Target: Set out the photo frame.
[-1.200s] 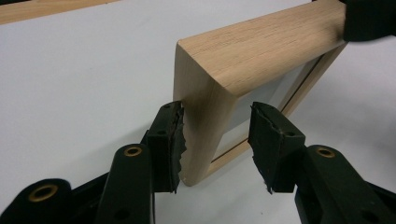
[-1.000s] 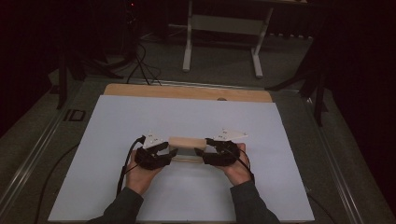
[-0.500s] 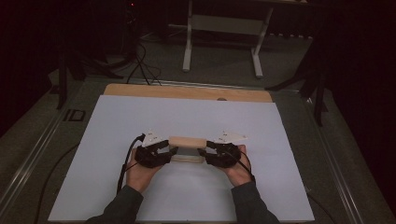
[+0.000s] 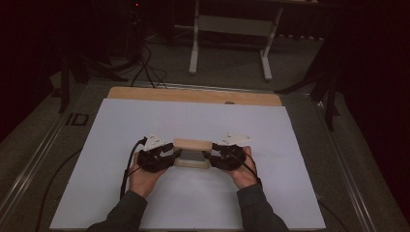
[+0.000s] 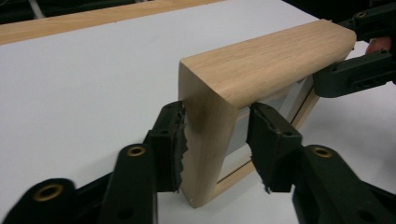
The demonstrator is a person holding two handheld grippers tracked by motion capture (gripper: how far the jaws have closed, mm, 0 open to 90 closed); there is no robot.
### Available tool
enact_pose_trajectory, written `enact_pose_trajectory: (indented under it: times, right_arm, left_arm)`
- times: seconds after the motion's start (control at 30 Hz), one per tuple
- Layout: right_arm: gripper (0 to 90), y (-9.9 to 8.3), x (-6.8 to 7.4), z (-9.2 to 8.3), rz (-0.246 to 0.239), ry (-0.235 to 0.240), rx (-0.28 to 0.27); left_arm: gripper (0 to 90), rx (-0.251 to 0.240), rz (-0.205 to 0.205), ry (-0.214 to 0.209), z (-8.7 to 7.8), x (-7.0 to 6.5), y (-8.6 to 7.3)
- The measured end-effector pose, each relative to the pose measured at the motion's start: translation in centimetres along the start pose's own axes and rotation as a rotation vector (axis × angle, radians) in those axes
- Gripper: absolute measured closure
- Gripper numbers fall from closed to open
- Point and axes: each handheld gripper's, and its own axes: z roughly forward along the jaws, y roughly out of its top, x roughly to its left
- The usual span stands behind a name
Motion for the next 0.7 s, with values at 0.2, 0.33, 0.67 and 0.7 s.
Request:
enact_pose_trajectory:
  times: [0.2, 0.33, 0.67, 0.7]
  right_arm:
    - [57.4, 0.0, -0.6, -0.2, -0.006, -0.01, -0.01]
    - [57.4, 0.2, -0.7, -0.2, -0.019, -0.005, -0.004]
    - [57.0, 0.6, -1.1, 0.3, -0.068, -0.02, 0.001]
    - [57.0, 0.6, -1.2, 0.3, -0.067, -0.019, 0.0]
  left_arm:
    - [49.4, -0.01, 0.024, -0.019, 0.4, 0.2, -0.1]
    - [47.3, -0.018, 0.037, -0.026, 0.6, 0.5, 0.1]
    - [47.5, -0.03, 0.049, -0.044, 1.0, 1.1, 0.5]
    - [48.8, -0.028, 0.052, -0.036, 1.0, 1.1, 0.6]
